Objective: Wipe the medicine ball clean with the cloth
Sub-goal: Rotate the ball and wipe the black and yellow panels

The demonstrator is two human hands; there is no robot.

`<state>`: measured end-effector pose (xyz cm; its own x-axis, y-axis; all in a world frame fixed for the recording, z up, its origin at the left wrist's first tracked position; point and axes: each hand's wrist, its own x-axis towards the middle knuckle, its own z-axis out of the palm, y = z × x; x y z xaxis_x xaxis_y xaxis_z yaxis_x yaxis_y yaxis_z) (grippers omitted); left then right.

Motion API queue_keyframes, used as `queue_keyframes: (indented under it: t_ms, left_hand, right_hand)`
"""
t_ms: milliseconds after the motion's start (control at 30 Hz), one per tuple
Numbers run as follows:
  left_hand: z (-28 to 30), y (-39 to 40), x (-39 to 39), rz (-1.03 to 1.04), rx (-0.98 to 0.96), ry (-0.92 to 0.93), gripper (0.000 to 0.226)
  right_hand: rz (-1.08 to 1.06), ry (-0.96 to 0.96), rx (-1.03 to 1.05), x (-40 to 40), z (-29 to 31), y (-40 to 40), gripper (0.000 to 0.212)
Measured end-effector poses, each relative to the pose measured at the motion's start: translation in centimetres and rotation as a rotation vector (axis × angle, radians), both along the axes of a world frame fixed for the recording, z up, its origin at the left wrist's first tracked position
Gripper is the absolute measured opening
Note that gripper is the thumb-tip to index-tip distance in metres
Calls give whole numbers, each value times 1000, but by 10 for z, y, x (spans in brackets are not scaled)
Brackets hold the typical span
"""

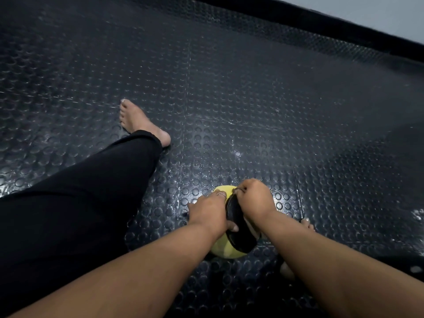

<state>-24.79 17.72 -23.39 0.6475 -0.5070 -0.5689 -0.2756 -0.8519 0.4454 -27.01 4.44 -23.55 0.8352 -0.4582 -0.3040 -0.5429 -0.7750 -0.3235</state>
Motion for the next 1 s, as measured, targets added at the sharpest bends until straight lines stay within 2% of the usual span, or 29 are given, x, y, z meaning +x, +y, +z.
queue_keyframes:
  t_ms: [167,300,333,467,533,700,867,1000]
  left_hand:
    - [-2,5,1,59,6,18,63]
    - [1,-3,-1,27,29,31,71]
    - [1,-4,0,27,33,34,71]
    - [-1,4,5,69,24,57,74]
    - [0,4,6,79,13,68,79]
    - [0,-1,9,82,12,76,87]
    - [-2,5,12,106,8,82,82]
    - [0,1,8,71,18,70,81]
  right_hand:
    - [273,-44,14,-11,4,16,17]
    - [12,-10,8,-2,-1,-6,17]
    - [16,-7,5,-4,-2,-5,17]
    - [343,-59,123,-25,12,8,14]
    - [407,-47,136,-26,12,0,12]
    - [14,-24,56,-8,0,-20,11]
    - [301,-36,79,-10,6,1,15]
    - [26,35,19,8,-3,-14,16]
